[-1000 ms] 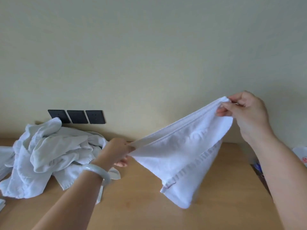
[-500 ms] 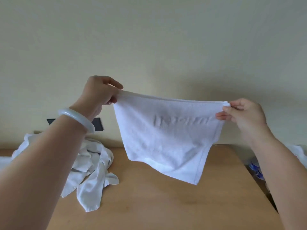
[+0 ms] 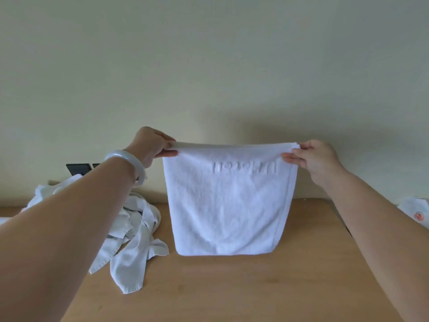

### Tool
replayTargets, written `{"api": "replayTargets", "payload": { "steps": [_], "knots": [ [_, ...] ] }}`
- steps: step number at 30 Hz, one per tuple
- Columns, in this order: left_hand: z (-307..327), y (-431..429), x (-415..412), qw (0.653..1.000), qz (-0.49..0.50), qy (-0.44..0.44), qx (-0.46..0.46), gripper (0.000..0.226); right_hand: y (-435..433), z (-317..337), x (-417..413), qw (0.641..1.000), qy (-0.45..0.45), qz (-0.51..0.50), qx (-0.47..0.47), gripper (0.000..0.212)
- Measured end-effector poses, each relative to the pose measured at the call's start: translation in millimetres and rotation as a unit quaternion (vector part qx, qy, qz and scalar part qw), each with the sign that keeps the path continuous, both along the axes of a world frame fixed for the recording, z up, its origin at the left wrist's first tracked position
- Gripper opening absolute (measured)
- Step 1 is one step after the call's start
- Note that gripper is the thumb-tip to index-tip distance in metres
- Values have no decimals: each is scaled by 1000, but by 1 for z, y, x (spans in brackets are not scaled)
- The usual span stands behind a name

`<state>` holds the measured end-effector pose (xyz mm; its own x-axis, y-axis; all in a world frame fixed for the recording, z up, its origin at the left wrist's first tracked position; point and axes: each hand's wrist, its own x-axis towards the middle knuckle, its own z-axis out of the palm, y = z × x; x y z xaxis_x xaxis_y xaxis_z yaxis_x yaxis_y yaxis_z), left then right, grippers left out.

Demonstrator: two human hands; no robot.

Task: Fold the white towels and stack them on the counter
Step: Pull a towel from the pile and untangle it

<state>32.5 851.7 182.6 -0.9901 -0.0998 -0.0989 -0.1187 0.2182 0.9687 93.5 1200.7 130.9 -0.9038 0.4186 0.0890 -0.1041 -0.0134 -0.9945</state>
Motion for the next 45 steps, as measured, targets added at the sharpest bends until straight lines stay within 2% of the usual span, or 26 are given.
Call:
{"api": "replayTargets", "payload": {
  "steps": [6, 9, 12, 14, 16, 18, 21, 24, 27, 33, 35, 39, 42, 45],
  "knots": [
    [30, -12, 14, 995, 4, 100, 29, 20, 2, 25, 24, 992, 121, 23, -26, 18],
    [14, -24, 46, 996, -43, 80, 9, 16, -1, 6, 68, 992, 114, 51, 12, 13],
    [-52, -45, 81, 988, -117, 12, -103, 12, 3, -61, 110, 996, 13, 79, 37, 16],
    [-115, -54, 105, 982, -134, -49, -124, 15, 0, -123, 133, 991, -95, 95, 1, 23],
    [-184, -61, 123, 975, -132, -115, -139, 27, -10, -182, 152, 975, -207, 78, -13, 28],
    [-252, -66, 140, 960, -146, -154, -181, 36, -22, -236, 168, 950, -302, 71, 29, 25],
    [-319, -69, 168, 935, -171, -187, -247, 31, -36, -287, 186, 916, -393, 61, 55, 16],
    [-334, -65, 192, 924, -165, -164, -304, 33, -41, -297, 194, 900, -430, 32, 64, 23],
    [-344, -66, 208, 930, -129, -153, -308, 34, -43, -294, 199, 895, -438, 16, 83, 32],
    [-362, -74, 243, 935, -83, -100, -329, 25, -57, -306, 226, 863, -443, -10, 244, 21],
    [-362, -75, 250, 932, -88, -73, -345, 22, -63, -307, 233, 870, -430, -10, 240, 17],
    [-364, -74, 250, 914, -140, 13, -381, 37, -71, -304, 231, 897, -384, -64, 211, 23],
    [-370, -74, 242, 894, -187, 68, -403, 29, -75, -305, 224, 888, -404, -65, 211, 20],
    [-373, -74, 232, 899, -188, 66, -389, 20, -74, -308, 221, 884, -416, -58, 207, 16]
  ]
}}
